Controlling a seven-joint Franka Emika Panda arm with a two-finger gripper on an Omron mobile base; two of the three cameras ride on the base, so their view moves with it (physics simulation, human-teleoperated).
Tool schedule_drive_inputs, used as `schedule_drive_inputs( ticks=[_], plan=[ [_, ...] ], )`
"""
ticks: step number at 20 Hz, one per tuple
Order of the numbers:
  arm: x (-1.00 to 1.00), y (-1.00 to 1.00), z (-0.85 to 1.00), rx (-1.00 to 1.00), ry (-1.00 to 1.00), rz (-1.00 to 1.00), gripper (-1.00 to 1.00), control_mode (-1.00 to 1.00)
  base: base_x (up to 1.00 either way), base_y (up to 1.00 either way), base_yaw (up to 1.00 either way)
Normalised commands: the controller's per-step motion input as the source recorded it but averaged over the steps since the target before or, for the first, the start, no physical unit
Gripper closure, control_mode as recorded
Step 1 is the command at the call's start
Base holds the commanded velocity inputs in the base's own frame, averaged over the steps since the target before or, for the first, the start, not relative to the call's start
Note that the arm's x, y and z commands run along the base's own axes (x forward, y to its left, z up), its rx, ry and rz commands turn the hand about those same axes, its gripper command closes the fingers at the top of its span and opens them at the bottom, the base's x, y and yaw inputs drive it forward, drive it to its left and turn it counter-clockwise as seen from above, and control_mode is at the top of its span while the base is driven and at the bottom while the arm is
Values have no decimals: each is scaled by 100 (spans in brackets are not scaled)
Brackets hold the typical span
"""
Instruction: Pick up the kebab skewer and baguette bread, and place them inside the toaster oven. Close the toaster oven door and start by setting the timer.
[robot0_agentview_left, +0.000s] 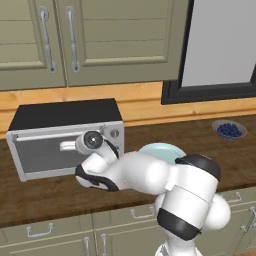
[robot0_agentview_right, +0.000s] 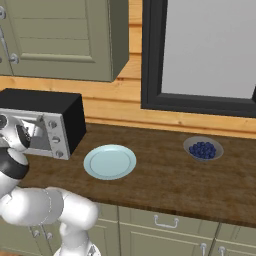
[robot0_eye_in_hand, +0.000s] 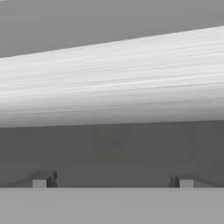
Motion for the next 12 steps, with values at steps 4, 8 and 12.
schedule_drive_inputs(
  ticks=[4, 8, 12],
  plan=[
    [28, 0, -7, 0, -6, 0, -100, -100, 0, 0, 0],
    [-12, 0, -4, 0, -2, 0, -100, -100, 0, 0, 0],
    [-40, -2, 0, 0, -1, 0, -100, -100, 0, 0, 0]
  ],
)
